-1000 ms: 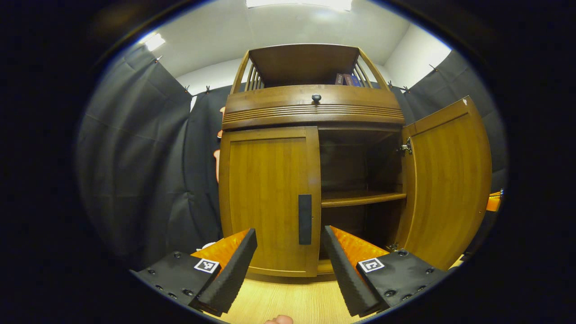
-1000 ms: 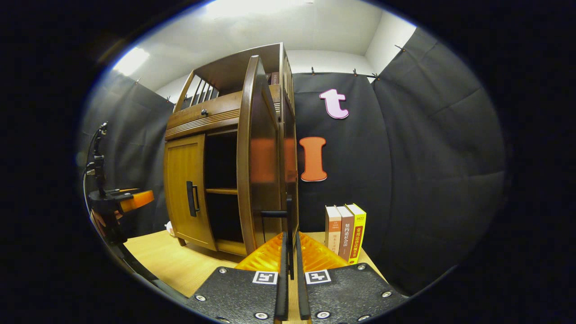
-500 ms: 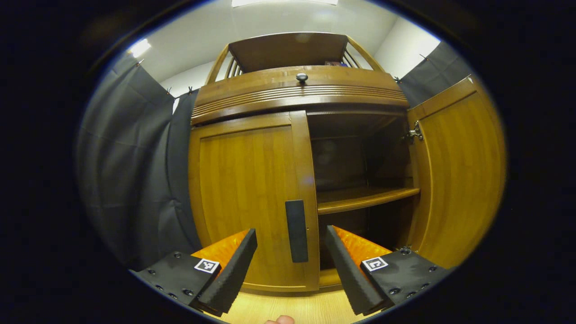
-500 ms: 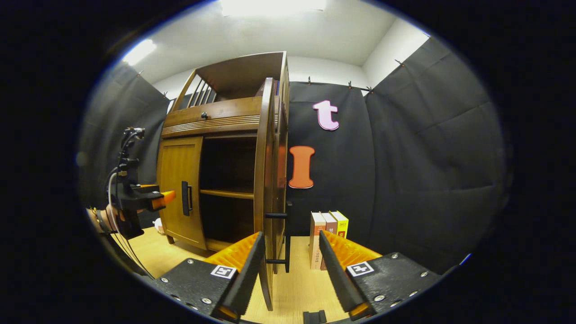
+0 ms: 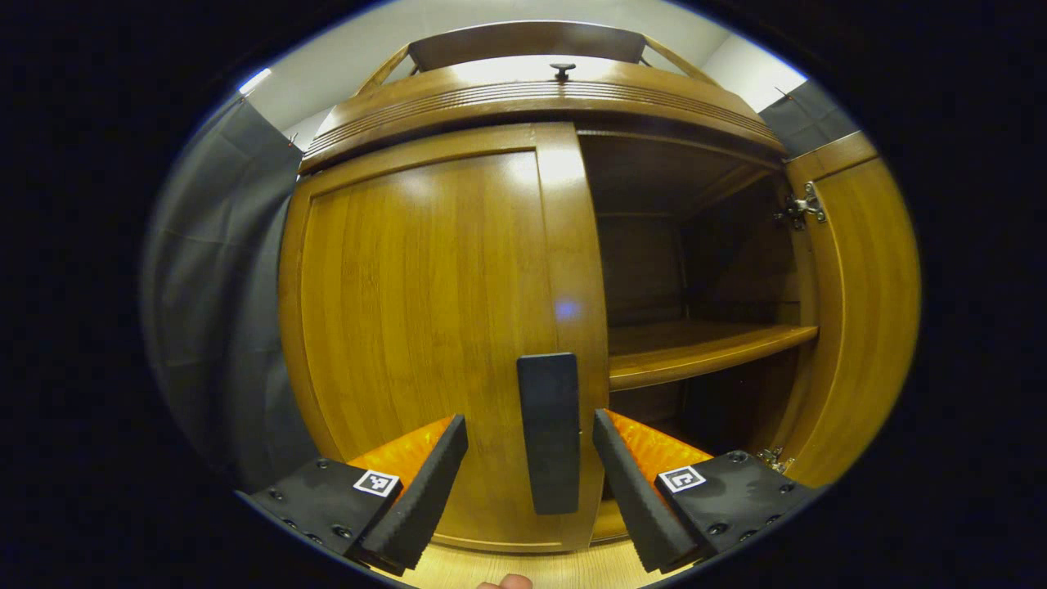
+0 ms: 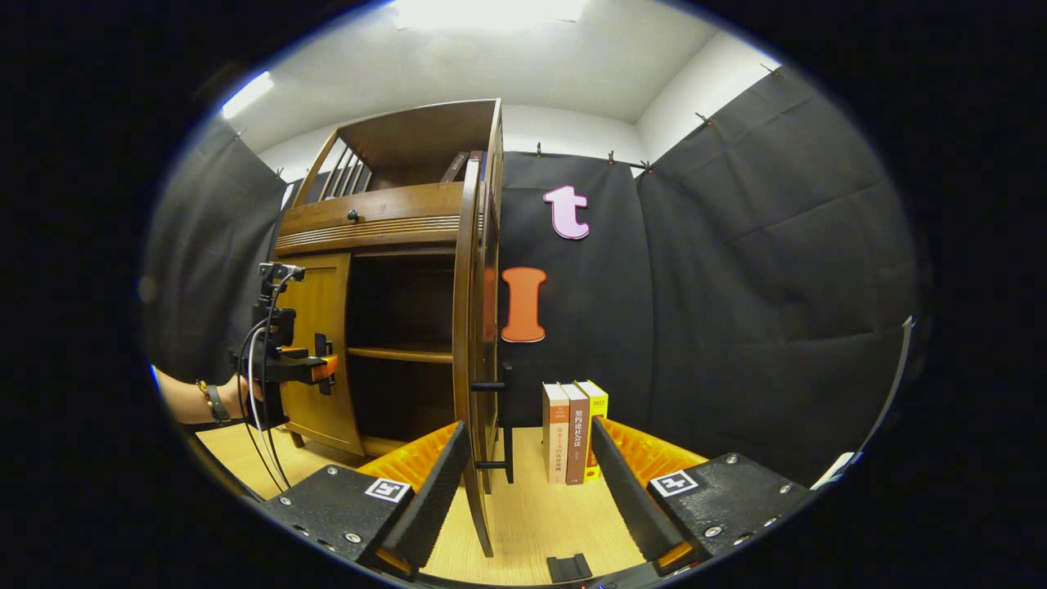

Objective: Open the right door of the double-door shoe cabinet with the right hand, and open the left door with the left hand.

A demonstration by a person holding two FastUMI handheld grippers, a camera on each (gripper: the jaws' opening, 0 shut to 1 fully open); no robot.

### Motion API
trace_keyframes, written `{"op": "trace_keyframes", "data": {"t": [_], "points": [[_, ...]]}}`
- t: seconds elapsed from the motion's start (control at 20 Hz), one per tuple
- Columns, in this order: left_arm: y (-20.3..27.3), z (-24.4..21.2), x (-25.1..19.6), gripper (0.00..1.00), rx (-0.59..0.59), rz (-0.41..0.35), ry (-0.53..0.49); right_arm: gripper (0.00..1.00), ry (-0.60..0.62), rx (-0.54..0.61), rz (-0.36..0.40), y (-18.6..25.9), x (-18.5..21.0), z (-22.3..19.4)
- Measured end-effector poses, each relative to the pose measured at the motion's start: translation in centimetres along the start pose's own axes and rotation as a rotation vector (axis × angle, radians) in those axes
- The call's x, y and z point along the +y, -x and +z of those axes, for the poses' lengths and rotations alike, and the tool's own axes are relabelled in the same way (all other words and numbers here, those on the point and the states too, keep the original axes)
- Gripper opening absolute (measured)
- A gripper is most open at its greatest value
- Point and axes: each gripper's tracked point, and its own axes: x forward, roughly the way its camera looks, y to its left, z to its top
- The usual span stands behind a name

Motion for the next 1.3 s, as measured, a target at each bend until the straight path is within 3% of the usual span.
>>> {"op": "trace_keyframes", "data": {"t": [0.35, 0.4, 0.5, 0.7, 0.8, 0.85, 0.95, 1.15, 1.3], "points": [[-0.7, -0.3, 0.0, 1.00, -0.008, -0.036, 0.046, 0.91, -0.019, -0.006, -0.051, 0.0, -1.3, 0.3], [-0.7, -0.2, -0.3, 0.84, -0.008, -0.042, 0.051, 0.91, -0.028, -0.011, -0.051, -0.1, -1.3, 0.5], [-0.7, -0.2, -1.1, 0.81, -0.017, -0.063, 0.033, 0.91, -0.037, -0.017, -0.054, -0.2, -1.3, 0.7], [-0.7, 0.0, -2.0, 0.37, -0.047, -0.054, -0.028, 0.91, -0.026, 0.005, -0.055, -0.3, -1.0, -0.4], [-0.9, 0.0, -2.3, 0.34, -0.047, -0.064, 0.019, 0.91, -0.043, 0.027, -0.050, -0.5, -0.9, -1.3], [-0.7, 0.0, -2.2, 0.40, -0.042, -0.067, 0.020, 0.91, -0.052, 0.041, -0.045, -0.7, -0.7, -1.7], [-0.7, -0.1, -2.1, 0.36, -0.027, -0.057, 0.003, 0.91, -0.065, 0.055, -0.031, -1.1, -0.3, -1.9], [-0.5, -0.2, -1.8, 0.31, 0.013, 0.038, 0.030, 0.91, -0.027, 0.046, -0.023, -2.2, 0.7, -1.1], [0.0, -0.3, -1.7, 0.36, 0.034, 0.029, 0.030, 0.91, -0.025, 0.038, -0.002, -2.5, 2.0, -0.6]]}}
